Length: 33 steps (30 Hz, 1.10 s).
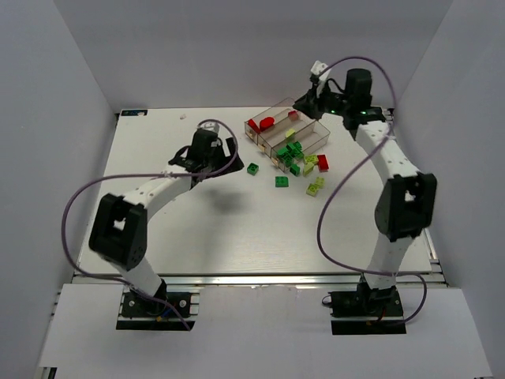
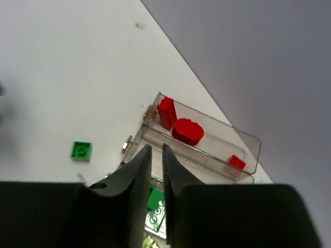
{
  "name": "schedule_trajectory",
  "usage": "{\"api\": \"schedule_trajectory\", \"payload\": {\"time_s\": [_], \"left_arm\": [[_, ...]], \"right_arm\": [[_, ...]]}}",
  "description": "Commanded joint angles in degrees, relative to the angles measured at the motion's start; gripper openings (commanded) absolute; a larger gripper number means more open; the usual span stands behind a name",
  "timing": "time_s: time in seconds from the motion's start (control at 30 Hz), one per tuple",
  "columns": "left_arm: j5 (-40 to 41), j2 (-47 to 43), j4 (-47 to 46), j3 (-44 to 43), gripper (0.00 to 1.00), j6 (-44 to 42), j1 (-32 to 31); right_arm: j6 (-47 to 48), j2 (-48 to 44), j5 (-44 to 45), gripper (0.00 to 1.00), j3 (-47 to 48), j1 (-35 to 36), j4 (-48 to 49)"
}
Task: Sort the legos into containers by color
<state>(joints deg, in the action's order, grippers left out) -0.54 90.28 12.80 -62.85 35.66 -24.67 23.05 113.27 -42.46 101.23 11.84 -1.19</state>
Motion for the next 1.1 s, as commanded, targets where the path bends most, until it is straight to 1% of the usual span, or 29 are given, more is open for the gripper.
{"api": "schedule_trajectory", "payload": {"time_s": [0.0,0.03,0.07,0.13,0.17,0.23,0.33,0.43,0.5,0.67,0.73,0.8,0.87,1.07], "left_arm": [[-1.84,6.82,8.02,-7.88,0.98,-10.86,-1.44],[-1.49,10.06,8.82,-11.56,0.98,-13.83,-1.87],[-1.22,11.48,8.91,-13.07,0.98,-15.25,-2.57],[-1.40,15.25,8.82,-16.84,0.98,-17.98,-2.84],[-1.66,16.32,8.74,-17.82,0.98,-18.95,-2.93],[-2.36,18.08,7.60,-19.41,0.98,-21.67,-3.19],[-3.24,20.72,5.32,-21.69,0.98,-24.22,-3.98],[-3.33,23.44,4.52,-24.51,0.98,-25.37,-4.25],[-2.72,25.90,4.52,-26.62,0.97,-25.73,-4.51],[-1.40,30.04,4.08,-29.96,0.95,-25.81,-5.65],[-0.08,31.88,4.60,-32.07,0.93,-26.43,-6.27],[3.33,33.03,4.87,-33.38,0.92,-26.87,-6.89],[4.31,34.52,4.78,-34.62,0.91,-27.13,-7.15],[6.33,36.28,4.25,-35.67,0.81,-27.22,-7.68]], "right_arm": [[7.01,-9.72,-9.74,0.24,-6.28,-1.81,-12.41],[7.27,-11.30,-10.88,0.33,-7.79,-2.86,-14.35],[7.27,-14.10,-10.81,0.49,-9.19,-3.31,-17.85],[7.53,-16.32,-11.50,0.63,-13.14,-4.79,-21.29],[7.71,-18.33,-11.68,0.67,-14.38,-5.24,-22.96],[7.63,-20.45,-12.47,0.66,-18.93,-7.08,-24.47],[5.79,-23.88,-12.83,0.64,-24.13,-9.19,-23.34],[4.20,-25.64,-13.18,0.63,-26.86,-10.34,-22.28],[2.36,-25.91,-13.53,0.62,-27.58,-10.52,-21.66],[1.30,-25.73,-13.44,0.62,-27.93,-10.69,-20.34],[1.12,-25.56,-13.35,0.62,-27.93,-10.78,-20.08],[0.95,-25.38,-13.44,0.62,-28.10,-10.87,-20.08],[0.77,-25.38,-13.62,0.62,-28.28,-10.96,-19.99],[0.77,-25.47,-13.53,0.61,-28.81,-11.22,-19.90]]}}
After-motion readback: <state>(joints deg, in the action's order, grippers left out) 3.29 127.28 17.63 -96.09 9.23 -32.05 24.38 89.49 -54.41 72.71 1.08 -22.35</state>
